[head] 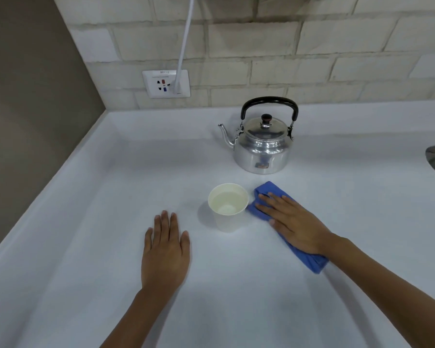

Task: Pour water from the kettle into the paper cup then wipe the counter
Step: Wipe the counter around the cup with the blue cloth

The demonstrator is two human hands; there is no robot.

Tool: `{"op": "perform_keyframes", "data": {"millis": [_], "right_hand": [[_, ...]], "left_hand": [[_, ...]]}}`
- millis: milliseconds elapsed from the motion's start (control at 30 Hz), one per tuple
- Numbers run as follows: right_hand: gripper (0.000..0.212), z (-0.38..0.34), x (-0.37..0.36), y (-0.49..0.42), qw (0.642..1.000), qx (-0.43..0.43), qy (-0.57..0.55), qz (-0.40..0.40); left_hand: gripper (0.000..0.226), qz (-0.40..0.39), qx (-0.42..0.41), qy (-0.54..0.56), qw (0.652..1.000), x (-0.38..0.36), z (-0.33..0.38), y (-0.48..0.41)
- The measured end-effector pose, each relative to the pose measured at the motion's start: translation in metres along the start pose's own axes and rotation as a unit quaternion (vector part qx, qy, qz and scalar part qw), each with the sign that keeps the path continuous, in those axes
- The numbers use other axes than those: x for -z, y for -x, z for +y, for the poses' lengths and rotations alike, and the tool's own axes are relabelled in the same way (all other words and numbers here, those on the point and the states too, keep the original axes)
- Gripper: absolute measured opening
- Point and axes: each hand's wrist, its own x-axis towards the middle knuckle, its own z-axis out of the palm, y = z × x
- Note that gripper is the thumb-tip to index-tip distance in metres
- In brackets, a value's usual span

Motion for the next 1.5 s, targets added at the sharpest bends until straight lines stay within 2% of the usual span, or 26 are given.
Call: {"op": "perform_keyframes", "data": {"millis": [133, 200, 267, 367, 500, 600, 667, 767, 867, 1067, 1167, 1267, 1333, 1400, 1500], "right_hand": [[0.046, 0.038, 0.018, -0.004, 0.984, -0.175, 0.017, 0.018], [0.046, 0.037, 0.018, -0.012, 0.974, -0.223, 0.043, 0.013], [0.047, 0.023, 0.013, -0.014, 0.968, -0.245, 0.045, 0.001], [0.047, -0.020, 0.004, -0.003, 0.973, -0.228, 0.035, 0.010], [0.048, -0.095, -0.010, 0.042, 0.992, -0.112, 0.048, 0.043], [0.047, -0.089, -0.008, 0.065, 0.998, -0.063, 0.024, 0.012], [0.047, -0.065, -0.001, 0.062, 0.995, -0.089, 0.029, 0.014], [0.047, -0.036, 0.005, 0.044, 0.973, -0.222, 0.042, 0.045], [0.048, -0.043, 0.000, 0.033, 0.955, -0.283, 0.070, 0.048], [0.051, -0.133, -0.017, 0.037, 0.968, -0.238, 0.047, 0.060], [0.053, -0.170, -0.023, 0.038, 0.973, -0.222, 0.041, 0.038], [0.050, -0.163, -0.016, 0.036, 0.973, -0.214, -0.081, 0.044], [0.045, -0.146, -0.002, 0.036, 0.951, -0.210, -0.198, 0.106], [0.038, -0.121, 0.010, 0.034, 0.935, -0.217, -0.221, 0.170], [0.033, -0.082, 0.020, 0.026, 0.907, -0.270, -0.262, 0.191]], "left_hand": [[0.067, 0.001, 0.000, -0.015, 1.000, 0.001, 0.002, 0.001], [0.068, 0.000, -0.001, -0.023, 1.000, 0.002, 0.002, 0.001], [0.058, -0.005, 0.001, -0.019, 1.000, 0.001, 0.002, 0.000], [0.055, -0.012, 0.005, -0.002, 1.000, 0.001, 0.002, -0.001], [0.056, -0.011, 0.002, 0.005, 1.000, 0.002, 0.002, 0.000], [0.056, -0.013, 0.003, 0.011, 1.000, 0.001, 0.001, -0.001], [0.056, -0.014, 0.004, 0.016, 1.000, 0.001, 0.000, -0.001], [0.055, -0.008, 0.005, 0.019, 1.000, 0.000, 0.000, -0.001], [0.055, -0.013, 0.008, 0.019, 1.000, -0.001, 0.001, -0.001], [0.056, -0.008, 0.010, 0.013, 1.000, 0.000, 0.002, -0.001], [0.055, -0.021, 0.012, 0.021, 0.999, 0.004, 0.002, -0.001], [0.055, -0.043, 0.007, 0.029, 0.999, 0.009, 0.001, 0.001], [0.056, -0.046, 0.001, 0.033, 0.998, 0.016, 0.003, 0.006], [0.056, -0.036, -0.006, 0.055, 0.998, 0.024, 0.011, 0.016], [0.051, -0.015, -0.088, 0.100, 0.991, 0.037, 0.043, 0.046]]}}
